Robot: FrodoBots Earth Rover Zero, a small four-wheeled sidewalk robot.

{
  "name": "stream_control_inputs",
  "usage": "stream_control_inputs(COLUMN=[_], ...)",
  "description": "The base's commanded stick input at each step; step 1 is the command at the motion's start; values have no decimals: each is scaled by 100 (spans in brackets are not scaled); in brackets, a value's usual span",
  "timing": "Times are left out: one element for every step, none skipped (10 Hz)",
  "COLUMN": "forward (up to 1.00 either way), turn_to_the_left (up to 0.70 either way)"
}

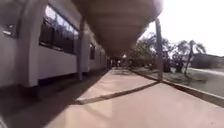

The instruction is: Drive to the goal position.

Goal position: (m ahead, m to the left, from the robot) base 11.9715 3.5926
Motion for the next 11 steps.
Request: stream_control_inputs(forward=[100, 100, 100, 100, 100, 100, 100, 100, 100, 100, 100], turn_to_the_left=[0, 0, 0, 0, 0, 0, 0, 0, 0, 0, 0])
